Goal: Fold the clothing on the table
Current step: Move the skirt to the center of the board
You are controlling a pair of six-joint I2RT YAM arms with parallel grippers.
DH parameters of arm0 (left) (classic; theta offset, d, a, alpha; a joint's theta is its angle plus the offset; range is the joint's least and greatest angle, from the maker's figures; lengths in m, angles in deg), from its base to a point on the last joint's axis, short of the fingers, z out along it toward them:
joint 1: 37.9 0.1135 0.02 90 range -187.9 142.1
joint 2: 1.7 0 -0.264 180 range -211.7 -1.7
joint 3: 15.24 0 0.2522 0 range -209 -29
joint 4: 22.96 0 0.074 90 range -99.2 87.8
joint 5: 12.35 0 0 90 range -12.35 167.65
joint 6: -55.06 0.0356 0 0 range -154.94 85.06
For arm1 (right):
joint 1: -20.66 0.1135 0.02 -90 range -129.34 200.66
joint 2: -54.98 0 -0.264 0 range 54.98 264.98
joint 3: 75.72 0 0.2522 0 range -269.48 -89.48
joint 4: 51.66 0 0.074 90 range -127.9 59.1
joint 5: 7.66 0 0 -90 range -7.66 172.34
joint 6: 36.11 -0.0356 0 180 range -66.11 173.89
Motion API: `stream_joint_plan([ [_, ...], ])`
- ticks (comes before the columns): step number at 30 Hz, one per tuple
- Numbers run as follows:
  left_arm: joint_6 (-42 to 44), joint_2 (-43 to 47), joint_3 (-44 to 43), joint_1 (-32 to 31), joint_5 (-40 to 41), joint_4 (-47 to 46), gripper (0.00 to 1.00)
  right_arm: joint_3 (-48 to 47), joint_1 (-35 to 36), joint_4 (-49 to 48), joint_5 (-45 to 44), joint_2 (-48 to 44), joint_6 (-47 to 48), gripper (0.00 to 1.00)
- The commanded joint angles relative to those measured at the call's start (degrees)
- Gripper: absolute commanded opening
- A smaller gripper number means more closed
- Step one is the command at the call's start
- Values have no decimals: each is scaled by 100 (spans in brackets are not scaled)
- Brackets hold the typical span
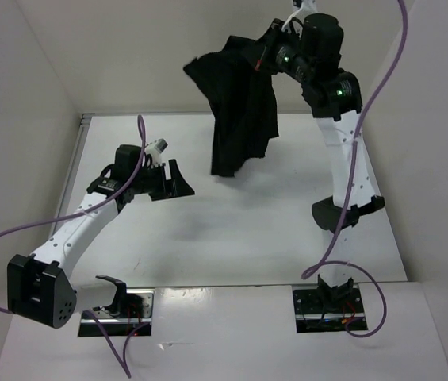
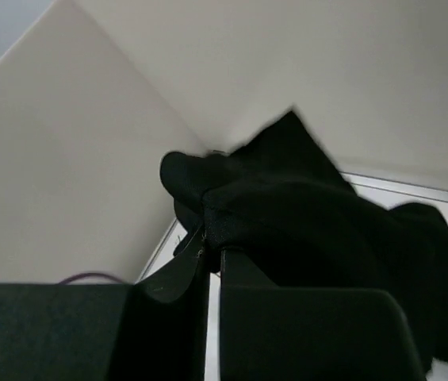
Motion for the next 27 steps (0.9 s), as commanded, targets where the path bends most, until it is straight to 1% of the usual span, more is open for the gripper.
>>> stream_joint_plan([
  [1, -28, 210, 75, 59, -60, -115, 81, -161, 542, 915, 626, -22, 715, 0],
  [2, -29, 210, 136, 59, -60, -115, 81, 310, 797, 914, 469, -163, 838, 0],
  [3, -29, 210, 137, 59, -60, -115, 81, 1150, 1287, 914, 24, -347, 900, 0],
  [5, -29, 262, 137, 59, -60, -115, 81, 2059, 1642, 914, -121, -497, 901, 0],
  [6, -29, 263, 137, 59, -60, -115, 81, 3213, 1783, 862, -121, -742, 840, 0],
  [7, -29, 263, 137, 59, -60, -54, 81, 3807, 1976, 618, -61, -883, 665, 0],
  [8, -29, 263, 137, 59, -60, -53, 81, 4422, 2039, 468, -60, -1041, 550, 0],
  [9, -29, 324, 137, 59, 19, -1, 81, 5559, 2039, 344, 71, -1191, 401, 0],
  [10, -29, 324, 137, 59, 72, -1, 81, 6102, 2091, 152, 342, -1506, 261, 0],
  [11, -29, 324, 137, 59, 72, 60, 81, 7134, 2092, 63, 440, -1683, -71, 0],
  [14, -81, 377, 137, 59, 72, 114, 81, 8423, 2092, 0, 721, -2351, -530, 0],
  [15, -82, 377, 137, 59, 72, 114, 81, 9089, 2153, 0, 774, -2509, -775, 0],
  [16, -82, 377, 137, 59, 72, 114, 81, 9365, 2154, 0, 932, -2667, -865, 0],
  [18, -134, 315, 137, 59, 72, 114, 81, 9909, 2154, 61, 933, -2985, -988, 0],
  [20, -134, 141, 76, 59, 72, 61, 81, 10184, 2154, 114, 872, -3125, -1050, 0],
  [22, -187, -97, -47, 59, 168, 148, 81, 10255, 2154, 167, 811, -3126, -1050, 0],
  [24, -126, -264, -188, 59, 431, 315, 80, 10308, 2154, 220, 705, -3126, -1050, 0],
  [25, -126, -413, -354, 59, 554, 542, 80, 10308, 2154, 220, 644, -3126, -1050, 0],
  [26, -39, -466, -443, 59, 930, 710, 80, 10308, 2154, 220, 547, -3065, -1050, 0],
  [27, -38, -519, -548, 59, 1229, 1138, 80, 10308, 2154, 272, 460, -3064, -1050, 0],
])
